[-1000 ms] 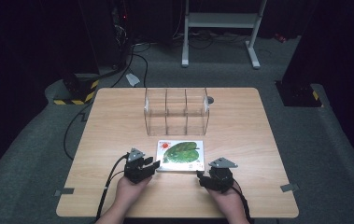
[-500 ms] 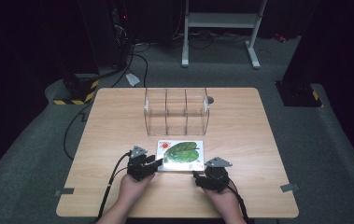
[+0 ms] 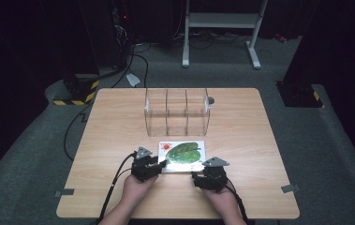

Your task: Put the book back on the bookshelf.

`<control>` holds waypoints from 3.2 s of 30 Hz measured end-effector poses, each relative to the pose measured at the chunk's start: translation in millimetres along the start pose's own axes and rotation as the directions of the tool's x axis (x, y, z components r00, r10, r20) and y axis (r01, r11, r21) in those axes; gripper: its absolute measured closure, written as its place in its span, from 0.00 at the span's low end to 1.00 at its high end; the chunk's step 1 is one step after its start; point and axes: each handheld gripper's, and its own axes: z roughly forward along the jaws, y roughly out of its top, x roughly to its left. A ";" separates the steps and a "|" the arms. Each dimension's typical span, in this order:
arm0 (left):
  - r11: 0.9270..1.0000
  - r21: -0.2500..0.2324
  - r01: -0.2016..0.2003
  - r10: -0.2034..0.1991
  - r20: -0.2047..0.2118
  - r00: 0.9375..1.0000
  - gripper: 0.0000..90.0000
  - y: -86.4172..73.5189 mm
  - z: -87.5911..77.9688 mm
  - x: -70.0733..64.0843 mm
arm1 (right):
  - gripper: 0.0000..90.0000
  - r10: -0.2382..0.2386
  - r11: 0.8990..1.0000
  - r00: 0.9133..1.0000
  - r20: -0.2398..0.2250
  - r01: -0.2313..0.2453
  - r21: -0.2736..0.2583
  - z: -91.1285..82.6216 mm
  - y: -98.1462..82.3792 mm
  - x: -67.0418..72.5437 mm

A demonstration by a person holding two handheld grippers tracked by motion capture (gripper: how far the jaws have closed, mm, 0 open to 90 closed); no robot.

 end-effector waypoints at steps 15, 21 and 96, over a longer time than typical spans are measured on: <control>0.999 -0.038 0.006 -0.006 0.013 1.000 0.64 -1.2 -11.7 -5.3 | 0.32 -0.007 1.000 1.000 0.010 0.007 0.000 -0.9 -1.5 1.6; 0.998 -0.056 -0.015 0.015 0.008 1.000 0.64 0.5 -16.3 -7.4 | 0.30 -0.007 1.000 1.000 0.008 0.007 0.003 -1.1 -1.6 2.3; 1.000 -0.010 0.019 -0.018 0.142 0.990 0.47 14.0 -0.6 6.3 | 0.38 0.023 0.999 0.999 0.042 -0.022 -0.027 -2.3 -6.1 16.6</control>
